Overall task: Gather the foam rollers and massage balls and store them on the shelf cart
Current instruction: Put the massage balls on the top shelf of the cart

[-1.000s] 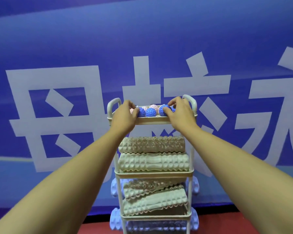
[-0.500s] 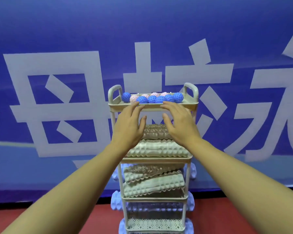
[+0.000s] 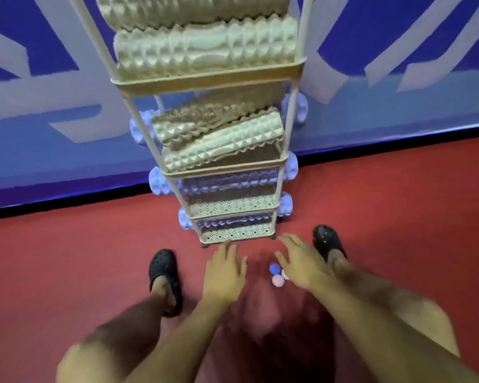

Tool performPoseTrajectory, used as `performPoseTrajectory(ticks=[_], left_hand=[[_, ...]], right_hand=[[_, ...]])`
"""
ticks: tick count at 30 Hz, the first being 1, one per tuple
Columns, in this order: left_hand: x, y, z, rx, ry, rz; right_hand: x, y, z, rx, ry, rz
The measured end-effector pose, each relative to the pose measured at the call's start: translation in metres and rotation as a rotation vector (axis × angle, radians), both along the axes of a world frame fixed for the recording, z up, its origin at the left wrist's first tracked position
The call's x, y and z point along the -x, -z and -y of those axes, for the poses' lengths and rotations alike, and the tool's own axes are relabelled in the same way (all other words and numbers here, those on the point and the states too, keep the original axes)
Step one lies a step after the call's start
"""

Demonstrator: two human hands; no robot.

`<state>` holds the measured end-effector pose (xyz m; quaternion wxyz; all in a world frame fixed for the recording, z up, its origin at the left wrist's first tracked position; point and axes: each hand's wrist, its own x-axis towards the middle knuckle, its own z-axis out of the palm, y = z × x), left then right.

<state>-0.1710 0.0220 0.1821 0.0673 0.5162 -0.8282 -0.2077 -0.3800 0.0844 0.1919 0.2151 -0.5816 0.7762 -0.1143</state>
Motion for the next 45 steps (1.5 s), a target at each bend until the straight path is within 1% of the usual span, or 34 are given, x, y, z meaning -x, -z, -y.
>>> performPoseTrajectory(ticks=[2,4,8,10,12,14,15,17,18,20,21,24,26,29,31,34,36,38,40,45], left_hand=[[0.001,0.045,-0.011,-0.118,0.011,0.050],[0.008,0.082,-0.016,-0.210,0.026,0.084],[0.038,0.148,-0.016,-0.375,0.095,0.186],[0.056,0.183,-0.016,-0.417,0.159,0.215],[0.070,0.211,-0.015,-0.488,0.220,0.163],[0.083,0.246,-0.013,-0.543,0.276,0.061],[0.090,0.260,-0.011,-0.564,0.252,-0.006],[0.101,0.289,-0.007,-0.634,0.094,-0.109],[0.108,0.298,-0.004,-0.677,-0.026,-0.123],[0.114,0.322,0.003,-0.744,-0.248,-0.050],[0.115,0.336,0.004,-0.778,-0.313,-0.032],[0.117,0.362,0.004,-0.813,-0.471,-0.094],[0.123,0.362,0.006,-0.802,-0.511,-0.153],[0.124,0.373,0.008,-0.837,-0.509,-0.182],[0.123,0.377,0.008,-0.855,-0.510,-0.199],[0.124,0.363,0.007,-0.880,-0.535,-0.268],[0.115,0.355,0.003,-0.943,-0.561,-0.307],[0.104,0.349,0.001,-1.011,-0.521,-0.324],[0.094,0.329,0.002,-1.041,-0.521,-0.342],[0.085,0.221,0.014,-1.077,-0.596,-0.443]], right_hand=[[0.004,0.050,-0.022,-0.178,0.081,0.062],[0.010,0.093,-0.041,-0.313,0.163,0.116],[0.027,0.169,-0.055,-0.474,0.327,0.206],[0.035,0.201,-0.052,-0.493,0.424,0.311],[0.040,0.226,-0.046,-0.445,0.484,0.405],[0.043,0.250,-0.041,-0.356,0.546,0.389],[0.043,0.263,-0.039,-0.299,0.572,0.347],[0.044,0.282,-0.034,-0.257,0.609,0.282],[0.046,0.290,-0.030,-0.277,0.647,0.281],[0.051,0.307,-0.025,-0.321,0.709,0.331],[0.053,0.314,-0.024,-0.333,0.728,0.370],[0.056,0.326,-0.020,-0.332,0.737,0.439],[0.056,0.332,-0.017,-0.301,0.743,0.430],[0.058,0.338,-0.012,-0.230,0.765,0.392],[0.060,0.341,-0.012,-0.194,0.786,0.431],[0.059,0.344,-0.013,-0.181,0.801,0.473],[0.057,0.341,-0.014,-0.176,0.810,0.484],[0.052,0.334,-0.018,-0.183,0.821,0.477],[0.047,0.319,-0.020,-0.195,0.829,0.451],[0.040,0.253,-0.018,-0.293,0.730,0.480]])
